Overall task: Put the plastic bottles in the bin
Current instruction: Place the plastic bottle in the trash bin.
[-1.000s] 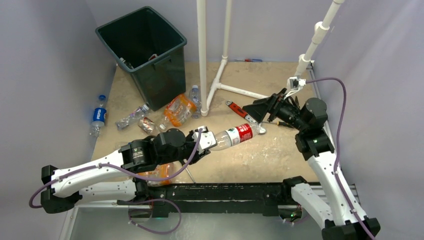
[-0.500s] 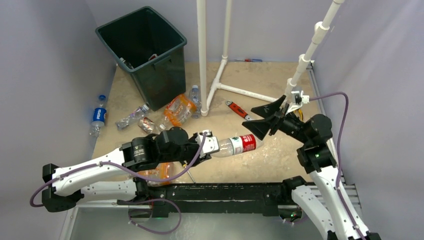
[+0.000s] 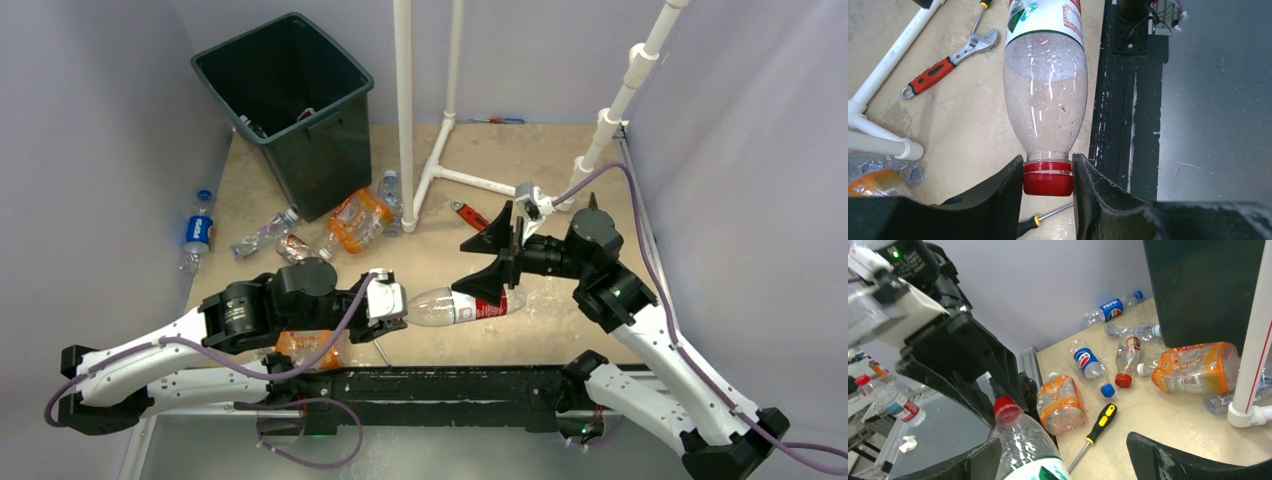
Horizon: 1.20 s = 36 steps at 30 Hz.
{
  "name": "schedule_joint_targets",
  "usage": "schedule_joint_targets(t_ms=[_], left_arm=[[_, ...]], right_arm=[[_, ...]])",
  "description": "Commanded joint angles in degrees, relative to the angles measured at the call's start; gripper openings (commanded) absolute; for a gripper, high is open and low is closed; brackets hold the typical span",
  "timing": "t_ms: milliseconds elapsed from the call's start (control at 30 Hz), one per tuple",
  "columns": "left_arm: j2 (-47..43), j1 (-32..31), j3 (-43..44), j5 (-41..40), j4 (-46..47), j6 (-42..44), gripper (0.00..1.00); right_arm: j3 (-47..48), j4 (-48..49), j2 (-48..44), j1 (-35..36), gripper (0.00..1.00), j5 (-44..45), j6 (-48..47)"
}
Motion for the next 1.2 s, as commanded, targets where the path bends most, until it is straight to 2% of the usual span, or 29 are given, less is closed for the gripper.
schedule_joint_targets(t_ms=[0,167,333,467,667,800,1167], left_arm=[[-2.02,-0.18,-0.73,3.6,0.47,0.52,0.0],[-1.22,-0.18,-0.97,5.96,-0.93,0.49,0.0],[0.28,-0.18,-1.17,6.65,-2.49,1.44,0.0],[0.13,-0.18,-1.15,6.64,-3.37,2.74,0.0],[-1.78,-0.18,-1.02,6.31,-4.16,3.75,0.0],[-1.86,-0.18,-0.53,5.71,-4.43,5.31,0.0],[0.96,-0.18,2.17,5.99,-4.36,7.95,0.0]], right_arm=[[4.06,-5.79,1.04,2.87,0.98,2.6,-8.35],[7.46,-10.44,4.97,10.44,0.98,8.53,-13.87],[10.61,-12.8,9.78,15.57,0.98,8.61,-19.3],[12.81,-17.75,13.06,19.7,0.98,13.23,-22.68],[13.09,-22.43,11.67,21.38,0.98,15.98,-22.65],[12.49,-23.4,10.1,22.03,0.98,14.53,-21.91],[11.64,-20.88,13.26,24.7,0.97,10.33,-21.49]])
